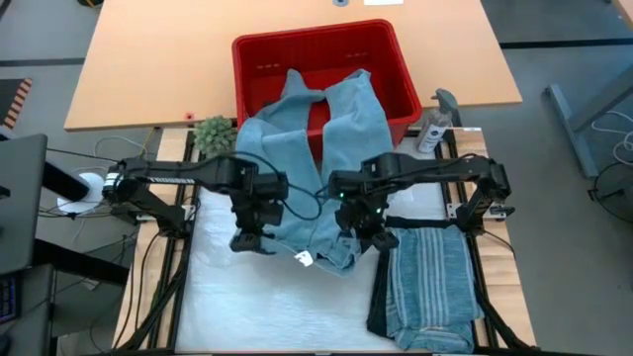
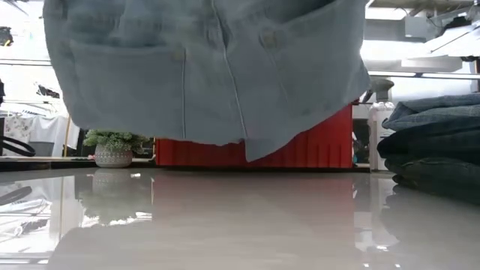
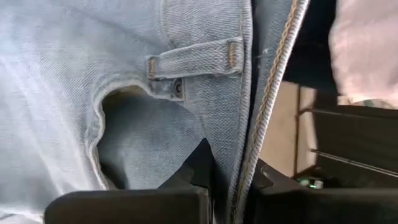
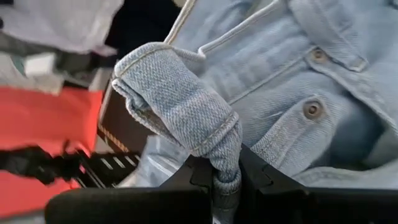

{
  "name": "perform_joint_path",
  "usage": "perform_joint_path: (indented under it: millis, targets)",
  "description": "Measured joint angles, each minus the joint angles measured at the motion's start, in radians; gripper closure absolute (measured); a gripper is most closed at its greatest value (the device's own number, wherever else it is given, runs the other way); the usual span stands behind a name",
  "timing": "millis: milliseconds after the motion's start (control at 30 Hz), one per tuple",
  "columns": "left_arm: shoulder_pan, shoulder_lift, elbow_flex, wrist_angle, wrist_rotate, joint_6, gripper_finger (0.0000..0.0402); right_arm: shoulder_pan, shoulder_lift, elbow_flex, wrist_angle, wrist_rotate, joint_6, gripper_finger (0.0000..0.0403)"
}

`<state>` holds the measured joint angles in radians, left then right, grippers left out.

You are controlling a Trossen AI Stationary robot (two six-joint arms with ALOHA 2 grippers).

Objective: Fold Laundry from Bin
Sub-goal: Fold the light blue denim pants

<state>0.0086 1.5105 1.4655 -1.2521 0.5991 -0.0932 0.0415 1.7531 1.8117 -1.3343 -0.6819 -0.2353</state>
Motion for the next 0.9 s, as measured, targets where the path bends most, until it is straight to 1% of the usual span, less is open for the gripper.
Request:
perform_joint_path:
  millis: [133, 200, 333, 467, 667, 800, 900]
  targets:
    - [-0.041, 0.000, -0.073, 0.033, -0.154, -0.072, 0.0390, 0.011, 0.000, -0.088, 0.031, 0.004, -0.072, 0.0351]
    - [-0.063, 0.000, -0.119, 0.066, -0.199, -0.132, 0.0390, 0.013, 0.000, -0.128, 0.048, 0.004, -0.080, 0.0351]
    - [-0.129, 0.000, -0.219, 0.211, -0.215, -0.233, 0.0390, 0.033, -0.001, -0.227, 0.143, 0.012, -0.081, 0.0349]
    - [-0.198, 0.000, -0.302, 0.329, -0.251, -0.342, 0.0390, 0.063, -0.001, -0.313, 0.269, 0.011, -0.087, 0.0345]
    - [-0.290, 0.000, -0.374, 0.387, -0.370, -0.533, 0.0390, 0.100, 0.002, -0.400, 0.394, 0.054, -0.072, 0.0306]
    - [-0.348, 0.000, -0.409, 0.456, -0.363, -0.603, 0.0388, 0.136, 0.002, -0.428, 0.461, 0.063, -0.057, 0.0285]
    - [-0.392, 0.000, -0.411, 0.468, -0.366, -0.629, 0.0374, 0.162, 0.002, -0.428, 0.463, 0.115, -0.049, 0.0267]
